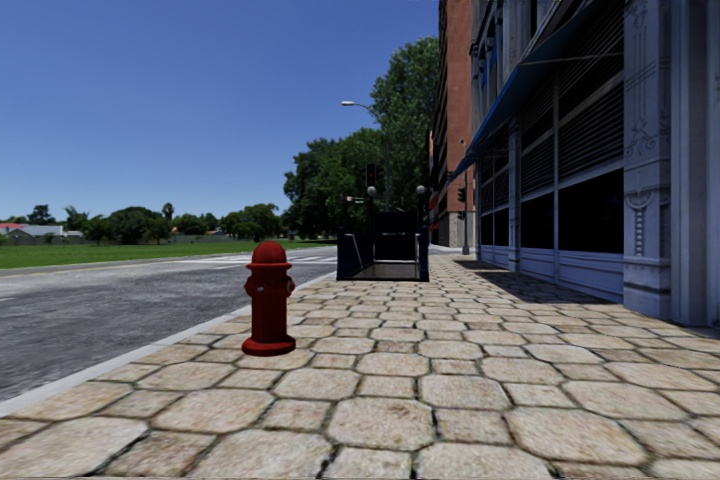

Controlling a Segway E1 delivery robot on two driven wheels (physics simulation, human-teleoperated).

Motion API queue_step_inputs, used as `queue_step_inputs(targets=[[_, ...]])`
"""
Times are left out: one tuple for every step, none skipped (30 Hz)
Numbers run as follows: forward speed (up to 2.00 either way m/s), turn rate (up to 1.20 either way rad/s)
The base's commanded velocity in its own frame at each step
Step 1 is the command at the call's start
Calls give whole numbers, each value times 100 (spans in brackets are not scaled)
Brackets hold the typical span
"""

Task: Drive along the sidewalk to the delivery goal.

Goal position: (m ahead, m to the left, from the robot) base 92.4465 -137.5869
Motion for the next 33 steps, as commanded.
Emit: queue_step_inputs(targets=[[80,-55],[80,-55],[80,-55],[81,-55],[81,-55],[81,-55],[82,-55],[83,-55],[84,-55],[85,-55],[85,-55],[87,-55],[90,-55],[93,-54],[94,-50],[97,-40],[102,-18],[106,-1],[106,-1],[111,0],[122,0],[129,0],[154,0],[200,0],[200,0],[200,0],[200,0],[200,0],[200,0],[200,0],[200,0],[200,0],[200,0]])
